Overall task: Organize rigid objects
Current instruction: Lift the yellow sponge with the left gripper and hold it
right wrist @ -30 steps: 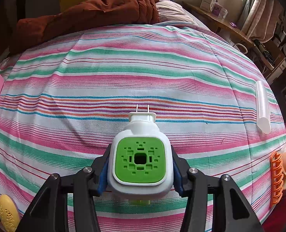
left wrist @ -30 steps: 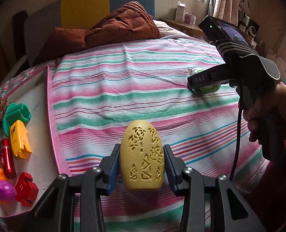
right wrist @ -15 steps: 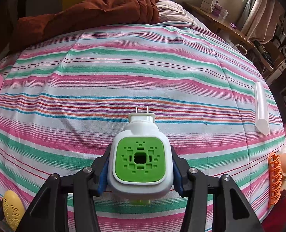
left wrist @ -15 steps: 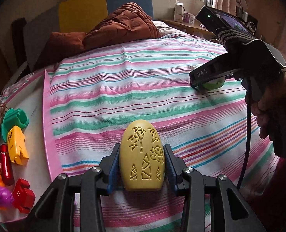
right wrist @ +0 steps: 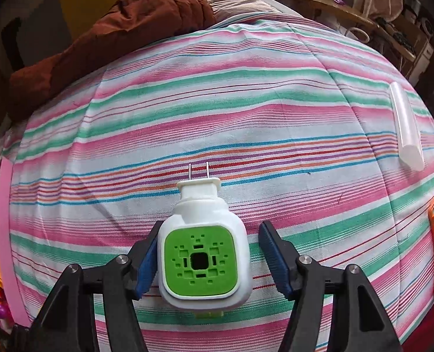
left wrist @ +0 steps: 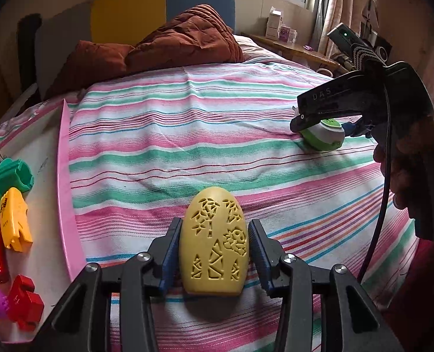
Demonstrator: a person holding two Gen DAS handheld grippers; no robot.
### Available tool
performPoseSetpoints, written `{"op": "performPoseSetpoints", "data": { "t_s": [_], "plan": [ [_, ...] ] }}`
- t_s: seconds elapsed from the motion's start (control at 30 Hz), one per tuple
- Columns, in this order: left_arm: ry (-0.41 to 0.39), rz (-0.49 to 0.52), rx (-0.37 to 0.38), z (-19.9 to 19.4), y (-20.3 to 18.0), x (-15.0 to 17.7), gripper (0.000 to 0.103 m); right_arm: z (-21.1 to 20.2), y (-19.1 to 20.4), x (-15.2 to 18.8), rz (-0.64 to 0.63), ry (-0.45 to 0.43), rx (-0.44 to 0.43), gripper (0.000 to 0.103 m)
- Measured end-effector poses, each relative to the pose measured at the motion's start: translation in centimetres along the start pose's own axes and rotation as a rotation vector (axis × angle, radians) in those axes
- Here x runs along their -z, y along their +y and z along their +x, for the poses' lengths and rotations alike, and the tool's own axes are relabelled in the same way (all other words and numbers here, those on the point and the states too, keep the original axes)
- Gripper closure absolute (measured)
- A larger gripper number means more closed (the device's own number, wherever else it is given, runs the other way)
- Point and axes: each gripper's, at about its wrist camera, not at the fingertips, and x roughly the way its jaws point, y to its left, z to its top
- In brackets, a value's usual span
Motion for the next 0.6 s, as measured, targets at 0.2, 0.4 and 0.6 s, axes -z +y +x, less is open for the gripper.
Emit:
{"op": "performPoseSetpoints", "data": {
  "t_s": [0.2, 0.4, 0.6],
  "plan": [
    [0.004, 0.003, 0.067, -0.3, 0.1, 0.1, 0.050, -0.4, -1.4, 0.1, 0.116, 0.000, -0.082, 0.038],
    [0.016, 0.034, 0.084, -0.4, -0.6, 0.2, 0.040, -0.3, -0.5, 0.0, 0.048, 0.016, -0.042, 0.038],
    [0.032, 0.059, 0.038, 0.1, -1.1, -0.2, 0.047, 0.0, 0.1, 0.0, -0.007, 0.027, -0.009, 0.038]
  ]
}}
